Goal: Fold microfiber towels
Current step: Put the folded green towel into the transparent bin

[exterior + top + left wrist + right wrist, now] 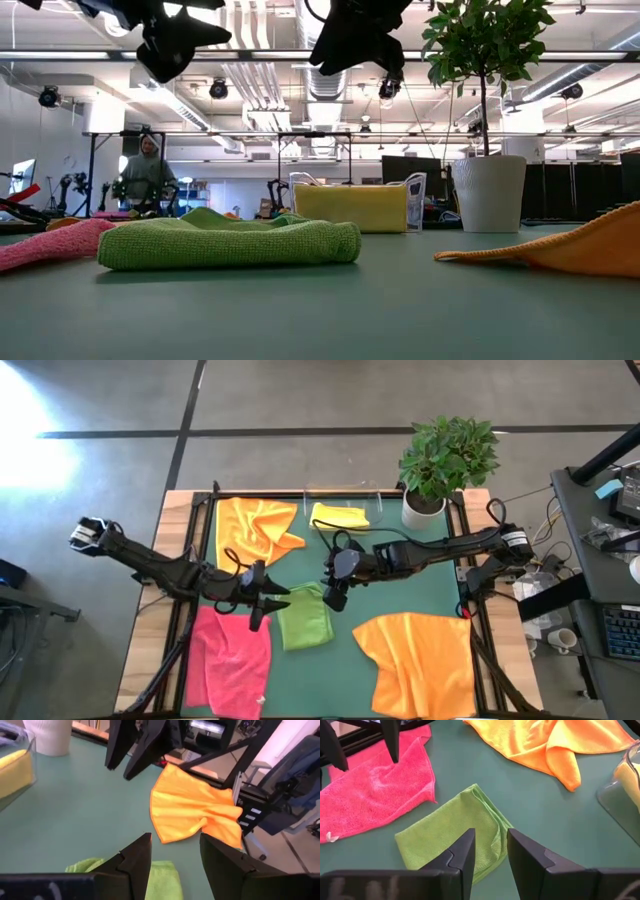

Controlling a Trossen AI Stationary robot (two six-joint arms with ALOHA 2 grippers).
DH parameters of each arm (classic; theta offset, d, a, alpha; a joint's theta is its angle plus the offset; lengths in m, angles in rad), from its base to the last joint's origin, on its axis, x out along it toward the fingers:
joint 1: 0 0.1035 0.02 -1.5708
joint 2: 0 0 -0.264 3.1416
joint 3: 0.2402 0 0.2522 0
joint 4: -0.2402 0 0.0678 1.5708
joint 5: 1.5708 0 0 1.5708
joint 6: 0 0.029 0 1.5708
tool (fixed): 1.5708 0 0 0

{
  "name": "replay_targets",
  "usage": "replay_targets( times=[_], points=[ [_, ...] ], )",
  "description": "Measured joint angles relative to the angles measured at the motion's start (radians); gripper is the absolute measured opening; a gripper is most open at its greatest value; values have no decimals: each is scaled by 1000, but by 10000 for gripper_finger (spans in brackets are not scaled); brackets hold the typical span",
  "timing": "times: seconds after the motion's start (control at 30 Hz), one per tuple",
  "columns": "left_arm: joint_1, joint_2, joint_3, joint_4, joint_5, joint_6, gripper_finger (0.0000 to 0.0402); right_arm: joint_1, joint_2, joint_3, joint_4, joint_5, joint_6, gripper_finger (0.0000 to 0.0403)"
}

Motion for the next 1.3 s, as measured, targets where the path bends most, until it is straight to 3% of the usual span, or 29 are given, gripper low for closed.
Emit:
replay_targets(
  times=[0.27, 0.5, 0.83, 1.13, 1.3],
  points=[
    [0, 4, 0, 7, -7, 7, 152, 0, 0, 0, -17, -2, -11, 102],
    [2, 6, 0, 8, -23, 102, 152, 0, -8, 6, -110, -4, -15, 102],
    [2, 10, 6, 102, -22, 108, 152, 44, -57, -8, -284, -46, -124, 102],
    [6, 10, 12, 144, -51, 108, 152, 142, -69, -125, -270, -70, -100, 102],
    [14, 3, 16, 136, -72, 108, 152, 151, -69, -181, -178, -187, 0, 102]
  ],
)
